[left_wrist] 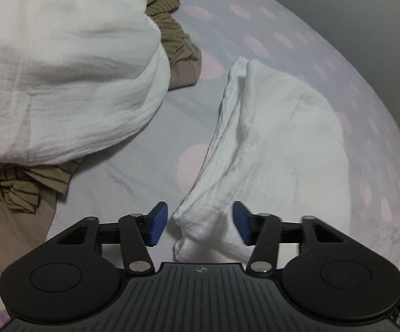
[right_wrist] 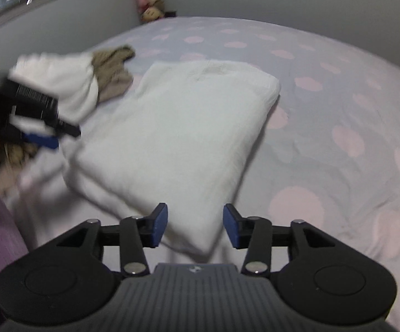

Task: Fold clothes

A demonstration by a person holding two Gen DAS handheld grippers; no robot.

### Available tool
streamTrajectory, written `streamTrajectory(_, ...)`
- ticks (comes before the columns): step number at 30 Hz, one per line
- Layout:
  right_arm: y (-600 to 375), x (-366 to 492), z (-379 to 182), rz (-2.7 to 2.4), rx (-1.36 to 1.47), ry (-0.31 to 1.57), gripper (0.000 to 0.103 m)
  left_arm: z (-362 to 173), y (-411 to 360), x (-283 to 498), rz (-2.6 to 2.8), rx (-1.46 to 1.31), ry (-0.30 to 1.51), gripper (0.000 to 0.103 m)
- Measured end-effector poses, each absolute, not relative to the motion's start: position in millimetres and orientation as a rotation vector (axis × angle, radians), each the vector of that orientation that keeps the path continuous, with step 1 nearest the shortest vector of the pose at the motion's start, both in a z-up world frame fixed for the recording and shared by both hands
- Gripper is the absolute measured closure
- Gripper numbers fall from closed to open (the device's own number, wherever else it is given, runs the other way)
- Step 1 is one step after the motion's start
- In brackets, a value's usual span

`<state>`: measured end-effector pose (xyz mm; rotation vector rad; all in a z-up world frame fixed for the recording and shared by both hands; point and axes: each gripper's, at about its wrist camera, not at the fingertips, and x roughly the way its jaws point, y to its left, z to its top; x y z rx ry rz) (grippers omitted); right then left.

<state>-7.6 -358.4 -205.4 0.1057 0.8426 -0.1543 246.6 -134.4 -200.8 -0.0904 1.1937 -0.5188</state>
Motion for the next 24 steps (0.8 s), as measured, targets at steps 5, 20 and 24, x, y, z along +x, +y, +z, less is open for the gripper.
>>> streamTrajectory(5, -364.8, -3.4, -226.5, -0.163, 0.111, 0.889, 0.052, -207.1, -137.8, 242.4, -0.527, -0.076, 1.193, 0.098)
streamTrajectory(20, -390.9, -24.0, -222.9, -0.188, 0.224, 0.876, 0.093, -208.2, -162.6, 219.4, -0.522, 0.199, 1.261, 0.100)
streamTrajectory(24, -397.5, -24.8, -231.9, -0.179, 0.269, 0.910, 0.090, -210.3, -161.4, 218.8, -0.515, 0.195, 1.270, 0.096)
